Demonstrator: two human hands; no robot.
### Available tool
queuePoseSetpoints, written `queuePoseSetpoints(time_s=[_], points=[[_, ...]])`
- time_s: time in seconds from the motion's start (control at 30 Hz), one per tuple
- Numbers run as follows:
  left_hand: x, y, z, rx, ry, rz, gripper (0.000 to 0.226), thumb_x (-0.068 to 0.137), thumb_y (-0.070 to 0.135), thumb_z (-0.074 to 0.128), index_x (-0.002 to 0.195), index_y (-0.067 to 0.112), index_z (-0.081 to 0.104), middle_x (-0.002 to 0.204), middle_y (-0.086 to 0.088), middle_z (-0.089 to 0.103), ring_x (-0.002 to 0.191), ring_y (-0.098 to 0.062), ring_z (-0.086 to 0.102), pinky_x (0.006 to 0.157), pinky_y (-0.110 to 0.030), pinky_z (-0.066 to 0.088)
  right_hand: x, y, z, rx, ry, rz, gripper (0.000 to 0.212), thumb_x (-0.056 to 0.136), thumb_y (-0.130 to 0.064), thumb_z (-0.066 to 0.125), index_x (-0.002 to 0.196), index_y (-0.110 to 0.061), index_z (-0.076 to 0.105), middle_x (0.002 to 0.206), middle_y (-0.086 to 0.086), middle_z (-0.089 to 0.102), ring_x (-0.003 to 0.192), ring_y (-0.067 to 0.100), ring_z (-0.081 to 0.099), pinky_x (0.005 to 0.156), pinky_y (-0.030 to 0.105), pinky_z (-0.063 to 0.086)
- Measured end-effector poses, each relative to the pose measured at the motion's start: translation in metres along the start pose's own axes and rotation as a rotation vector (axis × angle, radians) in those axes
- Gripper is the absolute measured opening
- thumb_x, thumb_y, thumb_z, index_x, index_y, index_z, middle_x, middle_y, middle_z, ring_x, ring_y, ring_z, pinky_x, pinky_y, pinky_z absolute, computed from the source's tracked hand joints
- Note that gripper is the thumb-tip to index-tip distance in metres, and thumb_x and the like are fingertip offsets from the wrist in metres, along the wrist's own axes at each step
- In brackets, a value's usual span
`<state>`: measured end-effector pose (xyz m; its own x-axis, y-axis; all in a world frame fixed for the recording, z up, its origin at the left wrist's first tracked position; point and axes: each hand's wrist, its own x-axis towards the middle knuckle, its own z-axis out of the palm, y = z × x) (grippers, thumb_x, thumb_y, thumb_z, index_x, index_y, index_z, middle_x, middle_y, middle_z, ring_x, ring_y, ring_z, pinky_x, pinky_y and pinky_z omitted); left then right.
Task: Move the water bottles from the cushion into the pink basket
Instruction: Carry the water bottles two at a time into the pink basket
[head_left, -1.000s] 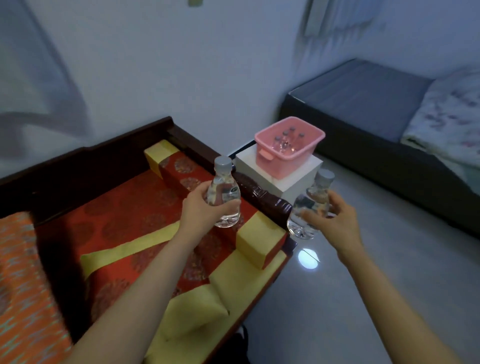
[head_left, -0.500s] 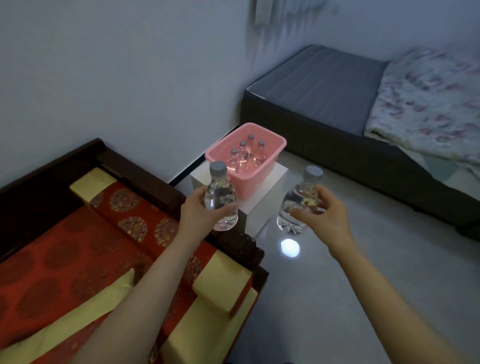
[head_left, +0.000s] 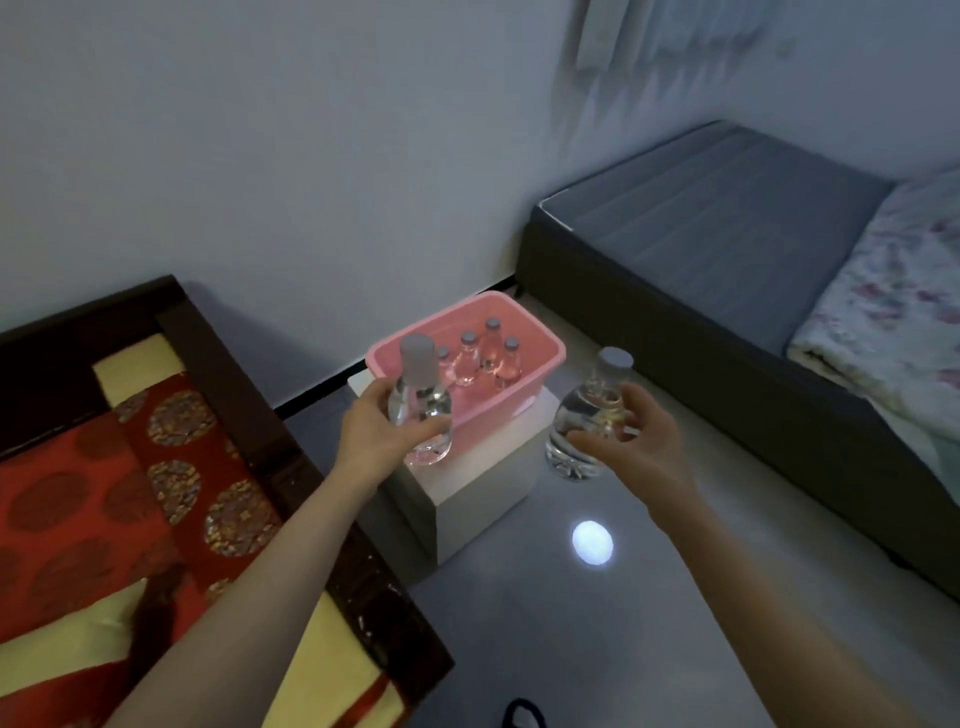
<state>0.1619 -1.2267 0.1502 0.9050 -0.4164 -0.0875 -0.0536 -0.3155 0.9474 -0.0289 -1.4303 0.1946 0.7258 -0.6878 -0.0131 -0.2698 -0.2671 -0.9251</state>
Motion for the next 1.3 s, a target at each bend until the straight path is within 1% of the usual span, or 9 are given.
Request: queuePoseSetpoints(time_s=[0.17, 0.5, 0.67, 0.8, 0.87, 1.0, 1.07, 1.2, 1.3], points=[[0.028, 0.012, 0.050, -0.019, 0.076, -0.049, 0.063, 0.055, 0.026, 0.091, 0.110, 0.018, 0.060, 0.096, 0.010, 0.069, 0.088, -0.011, 0.068, 0.078, -0.031, 0.056, 0.067, 0.019, -0.036, -0.011, -0.094, 0.002, 0.049, 0.057, -0.021, 0.086, 0.089, -0.042, 0.055, 0.087, -0.016, 0.067, 0.084, 0.003, 0.066, 0.069, 0.020, 0.052], [0.103, 0.009, 0.097, 0.001, 0.174, -0.129, 0.064, 0.060, 0.025, 0.089, 0.114, 0.016, 0.056, 0.107, -0.003, 0.068, 0.096, -0.022, 0.066, 0.089, -0.046, 0.054, 0.180, 0.052, -0.028, -0.019, -0.213, 0.016, 0.054, 0.061, -0.013, 0.088, 0.094, -0.040, 0.055, 0.093, -0.018, 0.065, 0.079, -0.017, 0.060, 0.058, 0.002, 0.044], [0.166, -0.004, 0.115, 0.007, 0.226, -0.125, 0.062, 0.058, 0.029, 0.088, 0.109, 0.020, 0.054, 0.098, 0.006, 0.065, 0.086, -0.012, 0.064, 0.073, -0.029, 0.053, 0.255, 0.057, -0.005, -0.043, -0.275, -0.005, 0.054, 0.061, -0.012, 0.089, 0.092, -0.039, 0.054, 0.089, -0.020, 0.063, 0.076, -0.021, 0.059, 0.059, 0.003, 0.044], [0.210, -0.020, 0.132, -0.041, 0.250, -0.188, 0.066, 0.059, 0.025, 0.088, 0.112, 0.021, 0.049, 0.103, 0.004, 0.062, 0.090, -0.013, 0.063, 0.079, -0.032, 0.053, 0.309, 0.064, 0.021, -0.061, -0.346, -0.012, 0.055, 0.061, -0.005, 0.088, 0.095, -0.033, 0.055, 0.090, -0.020, 0.062, 0.073, -0.022, 0.059, 0.057, -0.002, 0.042], [0.221, -0.028, 0.139, -0.053, 0.276, -0.212, 0.064, 0.060, 0.027, 0.087, 0.111, 0.020, 0.049, 0.105, 0.003, 0.062, 0.091, -0.012, 0.063, 0.080, -0.033, 0.053, 0.327, 0.072, 0.034, -0.067, -0.383, 0.004, 0.056, 0.059, -0.008, 0.089, 0.101, -0.026, 0.056, 0.092, -0.016, 0.065, 0.076, -0.015, 0.063, 0.061, 0.003, 0.047], [0.237, -0.058, 0.147, -0.055, 0.338, -0.291, 0.063, 0.059, 0.027, 0.087, 0.107, 0.026, 0.047, 0.100, 0.018, 0.054, 0.089, 0.009, 0.053, 0.073, -0.014, 0.041, 0.353, 0.095, 0.071, -0.135, -0.459, 0.085, 0.063, 0.048, -0.045, 0.085, 0.104, -0.032, 0.060, 0.097, -0.011, 0.071, 0.090, 0.010, 0.069, 0.080, 0.037, 0.058], [0.240, -0.069, 0.151, -0.051, 0.348, -0.328, 0.064, 0.056, 0.027, 0.089, 0.105, 0.030, 0.047, 0.099, 0.023, 0.054, 0.089, 0.012, 0.051, 0.072, -0.013, 0.039, 0.356, 0.106, 0.086, -0.156, -0.462, 0.116, 0.061, 0.048, -0.048, 0.084, 0.101, -0.031, 0.061, 0.097, -0.010, 0.071, 0.091, 0.012, 0.069, 0.081, 0.039, 0.057], [0.257, -0.107, 0.159, -0.001, 0.455, -0.430, 0.065, 0.051, 0.028, 0.088, 0.101, 0.032, 0.046, 0.093, 0.024, 0.055, 0.088, 0.002, 0.055, 0.069, -0.015, 0.041, 0.372, 0.140, 0.133, -0.239, -0.527, 0.112, 0.059, 0.047, -0.051, 0.079, 0.095, -0.031, 0.052, 0.086, -0.013, 0.067, 0.076, 0.004, 0.065, 0.061, 0.020, 0.045], [0.264, -0.137, 0.167, 0.039, 0.498, -0.539, 0.065, 0.053, 0.026, 0.087, 0.103, 0.028, 0.045, 0.104, 0.007, 0.059, 0.105, -0.021, 0.055, 0.085, -0.035, 0.049, 0.380, 0.169, 0.161, -0.308, -0.590, 0.108, 0.054, 0.055, -0.040, 0.084, 0.095, -0.031, 0.049, 0.086, -0.012, 0.067, 0.075, 0.005, 0.064, 0.060, 0.021, 0.047]])
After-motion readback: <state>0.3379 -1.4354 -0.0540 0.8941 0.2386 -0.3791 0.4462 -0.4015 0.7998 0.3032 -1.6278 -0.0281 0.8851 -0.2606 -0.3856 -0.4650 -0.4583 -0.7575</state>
